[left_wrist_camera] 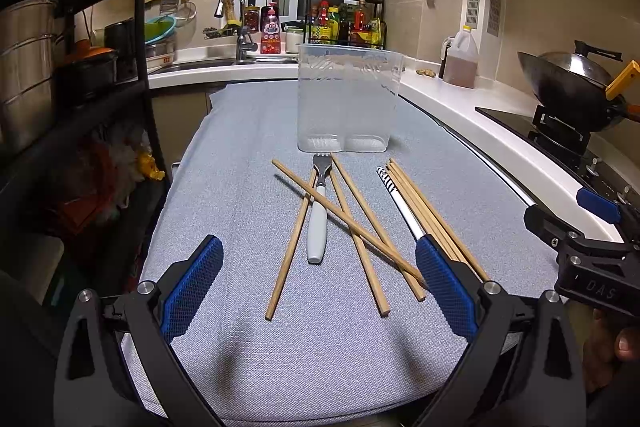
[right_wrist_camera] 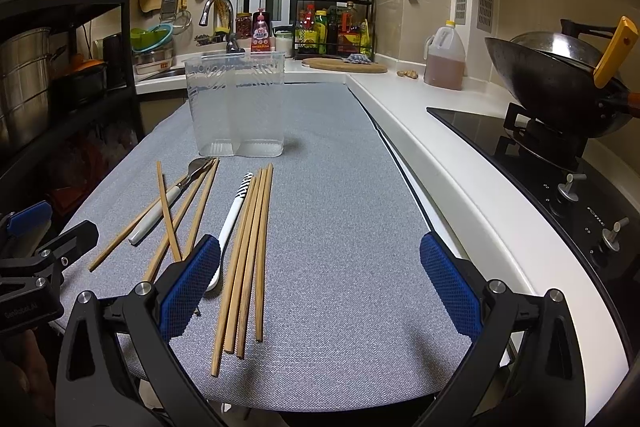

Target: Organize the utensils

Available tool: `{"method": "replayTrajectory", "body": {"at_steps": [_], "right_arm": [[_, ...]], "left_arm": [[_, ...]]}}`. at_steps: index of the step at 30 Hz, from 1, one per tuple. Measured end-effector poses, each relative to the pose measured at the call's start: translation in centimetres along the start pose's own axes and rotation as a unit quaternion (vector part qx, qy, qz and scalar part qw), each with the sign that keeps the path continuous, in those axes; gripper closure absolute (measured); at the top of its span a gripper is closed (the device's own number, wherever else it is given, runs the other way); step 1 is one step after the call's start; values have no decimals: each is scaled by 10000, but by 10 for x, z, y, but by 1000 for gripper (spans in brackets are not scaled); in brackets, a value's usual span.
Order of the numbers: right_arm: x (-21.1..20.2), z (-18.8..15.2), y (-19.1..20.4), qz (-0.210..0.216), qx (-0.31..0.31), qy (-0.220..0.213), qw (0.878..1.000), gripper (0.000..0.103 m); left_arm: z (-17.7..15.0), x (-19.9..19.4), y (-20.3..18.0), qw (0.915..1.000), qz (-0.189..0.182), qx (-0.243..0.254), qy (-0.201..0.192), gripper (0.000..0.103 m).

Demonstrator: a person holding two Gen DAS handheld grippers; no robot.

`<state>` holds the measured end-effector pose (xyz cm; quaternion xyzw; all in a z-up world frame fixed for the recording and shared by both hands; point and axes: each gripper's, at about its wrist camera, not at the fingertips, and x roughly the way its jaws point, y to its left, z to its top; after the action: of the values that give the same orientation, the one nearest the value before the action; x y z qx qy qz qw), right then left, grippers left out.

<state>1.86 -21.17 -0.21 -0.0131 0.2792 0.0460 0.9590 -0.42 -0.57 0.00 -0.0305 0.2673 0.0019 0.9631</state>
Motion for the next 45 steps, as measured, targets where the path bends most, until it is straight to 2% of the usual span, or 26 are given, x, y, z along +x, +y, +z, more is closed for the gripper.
{"method": "replayTrajectory", "body": {"at_steps": [8,11,12,13,15,16,17,21,24,30,36,38,41,42,45], "right_arm": [[0,0,1,-47,-61,-52,10000,6],[5,-1,-3,55,64,96,9999,14],[7,-2,-4,139,129,179,9997,22],[11,-2,-6,217,171,282,9992,36],[19,-5,-6,419,207,545,9974,53],[23,-7,-5,543,220,669,9960,60],[27,-8,-5,658,239,787,9944,62],[37,-16,5,898,128,1033,9905,65],[43,-21,9,902,56,1159,9891,65],[52,-29,11,882,39,1417,9860,72],[55,-32,15,906,-101,1521,9842,73],[55,-31,16,907,-117,1531,9840,78],[56,-31,13,989,-51,1569,9826,98],[56,-31,12,969,-35,1578,9827,97],[57,-31,7,894,75,1594,9831,97]], "left_arm": [[1,0,-1,10000,-31,-12,8,11],[1,1,0,10000,-38,-31,66,17],[1,2,2,9999,-40,-42,94,21],[1,4,3,9999,-40,-60,140,24],[-1,6,6,9997,-27,-100,218,35],[-1,7,7,9996,-28,-125,254,38],[-2,8,8,9995,-46,-146,294,44],[-6,12,8,9990,-48,-68,435,59],[-8,15,12,9987,-34,-111,505,65],[-12,31,29,9957,67,-412,822,75],[-19,49,39,9916,107,-616,1134,77],[-22,52,37,9913,109,-557,1190,79],[-22,55,31,9919,184,-372,1197,92],[-23,55,31,9921,218,-325,1195,95],[-24,52,29,9922,250,-262,1193,96]]}}
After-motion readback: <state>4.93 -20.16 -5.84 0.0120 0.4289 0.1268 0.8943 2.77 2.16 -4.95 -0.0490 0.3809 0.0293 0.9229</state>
